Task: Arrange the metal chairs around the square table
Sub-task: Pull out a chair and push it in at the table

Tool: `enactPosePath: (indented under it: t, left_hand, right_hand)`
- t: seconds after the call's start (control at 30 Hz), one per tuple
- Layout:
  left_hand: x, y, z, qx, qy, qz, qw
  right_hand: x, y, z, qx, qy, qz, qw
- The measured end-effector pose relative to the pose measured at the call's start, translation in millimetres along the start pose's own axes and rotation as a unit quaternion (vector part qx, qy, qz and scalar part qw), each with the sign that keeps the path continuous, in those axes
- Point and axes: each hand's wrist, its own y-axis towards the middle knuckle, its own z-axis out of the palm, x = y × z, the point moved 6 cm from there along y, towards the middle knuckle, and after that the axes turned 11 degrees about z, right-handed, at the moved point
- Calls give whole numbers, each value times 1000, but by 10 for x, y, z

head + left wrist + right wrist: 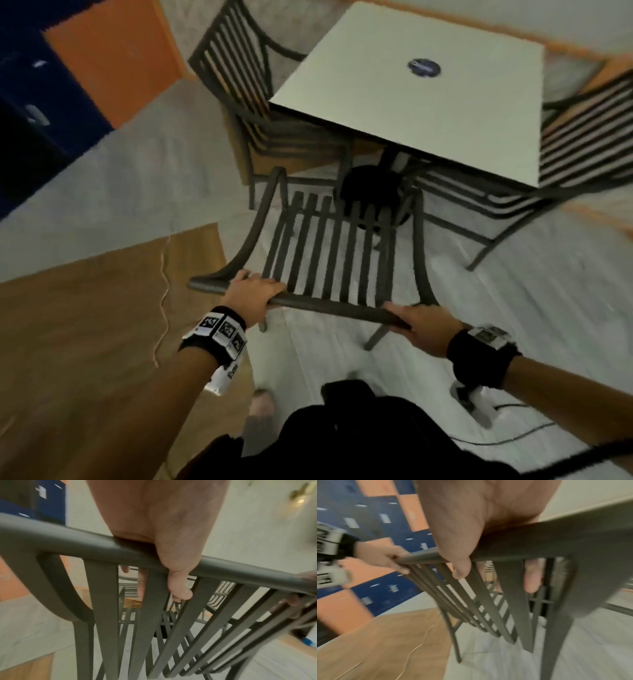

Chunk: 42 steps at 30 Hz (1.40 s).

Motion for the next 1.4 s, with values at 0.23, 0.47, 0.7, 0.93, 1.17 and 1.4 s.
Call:
enactPosePath:
  t: [0.23, 0.47, 0.7, 0.93, 1.17, 1.4]
  left_hand:
    - [178, -53, 12, 71, -12, 97, 993]
    - [367, -200, 47, 72, 42, 111, 990]
    - [448, 57, -76, 83, 33, 103, 991]
    - [465, 525, -328, 54, 17, 103, 993]
    - [551, 972, -517, 36, 12, 94, 995]
    - [595, 1247, -612, 26, 0, 86, 996]
  right_hand:
    - [332, -312, 81, -68, 26, 92, 993]
    - [602, -473, 459, -69, 13, 166, 984]
    - [488, -284, 284, -73, 14, 186, 980]
    - [183, 39, -68, -88, 9, 190, 978]
    - [-48, 336, -377, -99, 4, 187, 977]
    - [-231, 528, -570, -92, 3, 179, 980]
